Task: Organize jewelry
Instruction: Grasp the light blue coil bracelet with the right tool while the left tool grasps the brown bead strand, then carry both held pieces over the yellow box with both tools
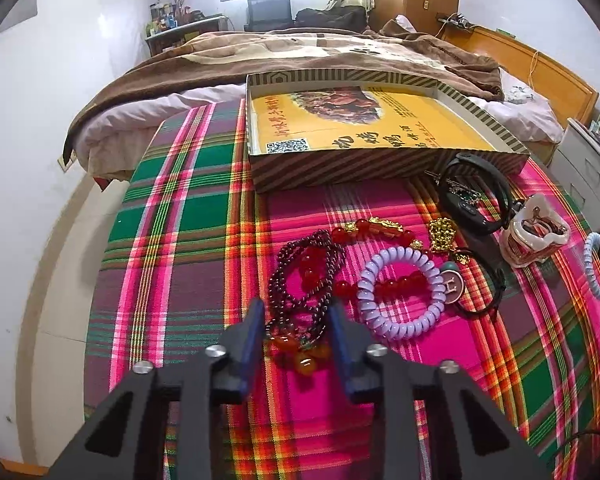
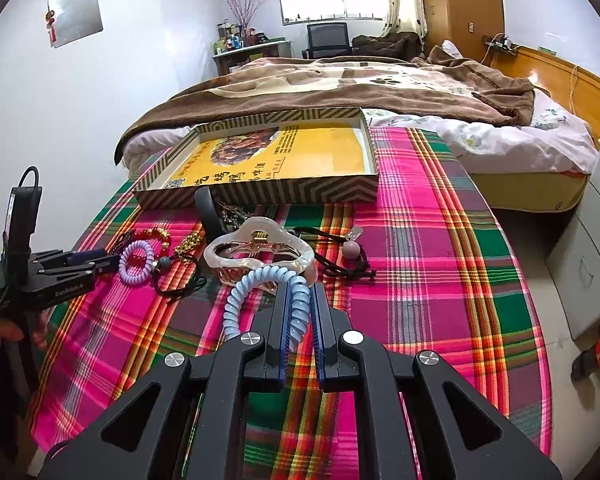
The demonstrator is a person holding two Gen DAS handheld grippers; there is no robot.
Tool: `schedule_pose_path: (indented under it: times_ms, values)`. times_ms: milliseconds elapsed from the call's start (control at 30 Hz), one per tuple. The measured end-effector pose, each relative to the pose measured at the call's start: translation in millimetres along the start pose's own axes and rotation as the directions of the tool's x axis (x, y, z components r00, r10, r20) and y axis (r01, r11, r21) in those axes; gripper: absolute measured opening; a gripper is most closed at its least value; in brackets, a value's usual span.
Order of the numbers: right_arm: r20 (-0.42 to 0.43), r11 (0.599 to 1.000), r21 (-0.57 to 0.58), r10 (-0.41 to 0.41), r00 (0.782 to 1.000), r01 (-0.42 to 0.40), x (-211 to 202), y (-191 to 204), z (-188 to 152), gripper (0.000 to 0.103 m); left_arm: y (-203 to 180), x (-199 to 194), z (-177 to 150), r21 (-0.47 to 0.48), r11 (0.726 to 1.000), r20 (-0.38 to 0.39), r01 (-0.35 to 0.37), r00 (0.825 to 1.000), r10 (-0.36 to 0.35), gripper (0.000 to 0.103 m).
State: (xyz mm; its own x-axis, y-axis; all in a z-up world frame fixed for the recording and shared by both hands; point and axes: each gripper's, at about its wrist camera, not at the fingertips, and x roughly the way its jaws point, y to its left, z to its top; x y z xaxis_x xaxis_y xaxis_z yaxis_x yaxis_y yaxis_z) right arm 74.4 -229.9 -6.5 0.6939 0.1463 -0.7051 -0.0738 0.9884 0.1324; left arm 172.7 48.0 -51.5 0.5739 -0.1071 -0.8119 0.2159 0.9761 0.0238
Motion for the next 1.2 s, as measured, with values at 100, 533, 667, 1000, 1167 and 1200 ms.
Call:
schedule_pose_path:
  times_ms: [100,533,667,1000,1167,1200]
  values:
    - [0.001,1.0,0.005,0.0,1.0,0.0,-1,-1,0,0.01,5,-3,-1,-0.031,0.999,0.007,0.01,1.0,-0.01,0.016]
    - [0.021,1.0,0.017,0.003,1.0,-0.003,-8,-3,1,0.01,12,-30,3,-0.07,0.997,0.068,0.041,0.997,-0.036,0.009]
    - [0.034,1.0,0.018,0.003,0.999,-0.004,-12,-4,2,0.01,12,-34,4,-0.075,0.996,0.077,0.042,0.996,-0.036,0.008]
    - [0.059,1.0,0.021,0.007,0.998,-0.009,-19,-5,10,0.01,14,-57,20,-0.08,0.994,0.135,0.068,0.989,-0.057,0.008]
    - [0.085,1.0,0.013,0.01,0.996,-0.011,-24,-6,26,0.01,14,-66,31,-0.076,0.994,0.149,0.078,0.987,-0.066,0.008]
    - [0.092,1.0,0.008,0.011,0.996,-0.012,-25,-6,32,0.01,14,-68,35,-0.073,0.994,0.154,0.077,0.986,-0.065,0.008]
